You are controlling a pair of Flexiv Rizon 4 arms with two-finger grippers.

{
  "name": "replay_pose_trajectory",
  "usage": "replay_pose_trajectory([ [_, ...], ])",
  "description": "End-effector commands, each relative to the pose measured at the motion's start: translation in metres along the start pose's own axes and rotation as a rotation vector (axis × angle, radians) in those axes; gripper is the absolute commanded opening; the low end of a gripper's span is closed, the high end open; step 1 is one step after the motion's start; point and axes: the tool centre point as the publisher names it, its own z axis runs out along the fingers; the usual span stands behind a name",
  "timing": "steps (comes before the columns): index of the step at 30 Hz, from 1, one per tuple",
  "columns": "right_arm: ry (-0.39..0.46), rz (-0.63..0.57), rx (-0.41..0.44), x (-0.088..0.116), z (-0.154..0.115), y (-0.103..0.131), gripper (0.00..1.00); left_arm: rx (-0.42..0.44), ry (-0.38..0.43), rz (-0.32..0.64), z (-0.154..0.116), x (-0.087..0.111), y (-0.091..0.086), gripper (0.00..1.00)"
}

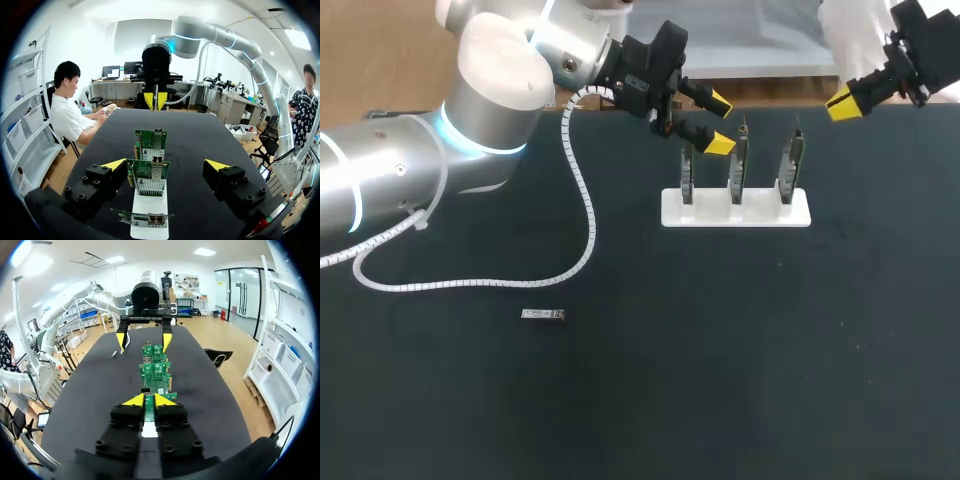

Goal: Pick up the optical module with the left hand, and insert it into the network port with the right hand.

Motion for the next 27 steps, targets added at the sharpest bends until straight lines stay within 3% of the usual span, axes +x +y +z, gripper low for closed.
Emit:
replay_pose_trajectory([
  [1,0.002,0.000,0.011,0.000,0.000,0.005,1.00,-0.001,0.003,-0.001,0.000,0.000,0.000,1.00],
  [15,0.002,0.000,0.011,0.000,0.000,0.005,1.00,-0.001,0.003,-0.001,0.000,0.000,0.000,1.00],
  [17,0.002,0.000,0.011,0.000,0.000,0.005,1.00,-0.002,-0.043,0.035,-0.004,-0.011,0.001,1.00],
  [27,0.002,0.000,0.011,0.000,0.000,0.005,1.00,-0.040,-0.111,0.131,-0.027,-0.045,-0.001,1.00],
])
